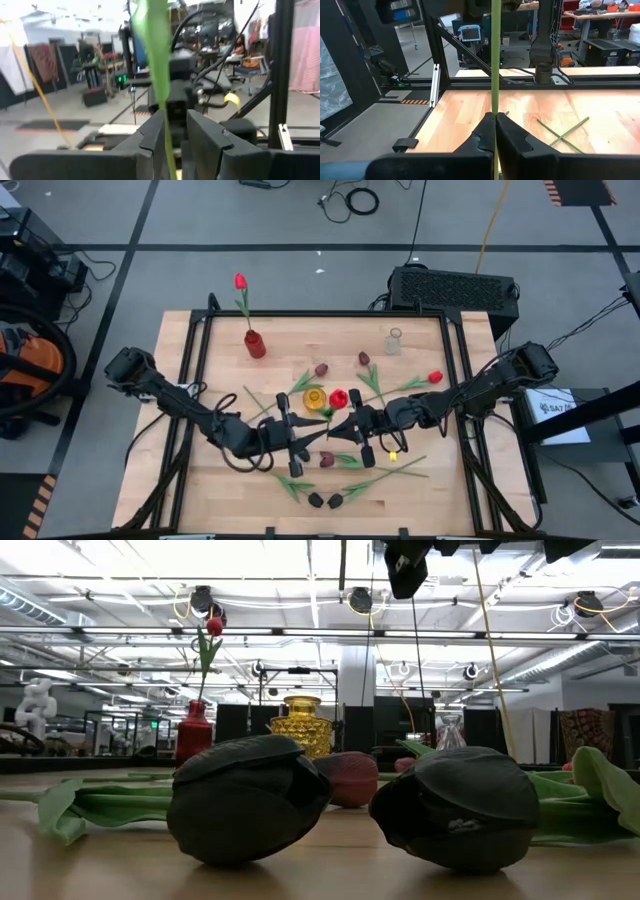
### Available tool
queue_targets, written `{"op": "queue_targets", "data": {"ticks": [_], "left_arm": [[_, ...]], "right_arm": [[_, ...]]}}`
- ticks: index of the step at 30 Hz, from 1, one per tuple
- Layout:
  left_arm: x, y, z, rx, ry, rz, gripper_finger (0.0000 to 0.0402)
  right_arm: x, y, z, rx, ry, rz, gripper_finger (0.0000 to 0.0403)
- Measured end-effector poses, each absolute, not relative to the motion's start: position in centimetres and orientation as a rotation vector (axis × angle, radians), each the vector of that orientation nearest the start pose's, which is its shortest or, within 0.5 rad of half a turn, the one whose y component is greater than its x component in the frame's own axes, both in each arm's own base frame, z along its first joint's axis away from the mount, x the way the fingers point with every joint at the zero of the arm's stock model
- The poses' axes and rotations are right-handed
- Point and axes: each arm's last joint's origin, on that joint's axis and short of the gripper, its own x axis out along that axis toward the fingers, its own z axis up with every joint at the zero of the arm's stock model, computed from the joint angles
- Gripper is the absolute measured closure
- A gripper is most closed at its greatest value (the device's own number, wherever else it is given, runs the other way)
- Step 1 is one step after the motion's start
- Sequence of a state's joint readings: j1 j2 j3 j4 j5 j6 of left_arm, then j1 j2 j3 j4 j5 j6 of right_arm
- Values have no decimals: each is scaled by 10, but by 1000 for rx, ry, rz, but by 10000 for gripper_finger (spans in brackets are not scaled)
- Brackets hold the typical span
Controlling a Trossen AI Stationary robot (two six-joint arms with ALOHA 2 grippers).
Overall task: Sort flowers into vase by color
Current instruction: Put the bottom red flower into the red vase
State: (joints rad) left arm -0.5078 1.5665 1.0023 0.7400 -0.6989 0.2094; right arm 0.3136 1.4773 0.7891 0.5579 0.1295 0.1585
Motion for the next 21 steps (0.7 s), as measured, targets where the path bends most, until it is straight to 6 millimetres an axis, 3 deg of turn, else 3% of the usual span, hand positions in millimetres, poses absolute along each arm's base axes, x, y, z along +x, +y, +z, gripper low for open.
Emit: {"op": "queue_targets", "data": {"ticks": [14, 21], "left_arm": [[319, -138, 299, 42, -94, 234, 318], [319, -138, 298, 50, -92, 225, 389]], "right_arm": [[305, 91, 241, 135, 178, 161, 402], [305, 90, 239, 151, 199, 152, 402]]}}
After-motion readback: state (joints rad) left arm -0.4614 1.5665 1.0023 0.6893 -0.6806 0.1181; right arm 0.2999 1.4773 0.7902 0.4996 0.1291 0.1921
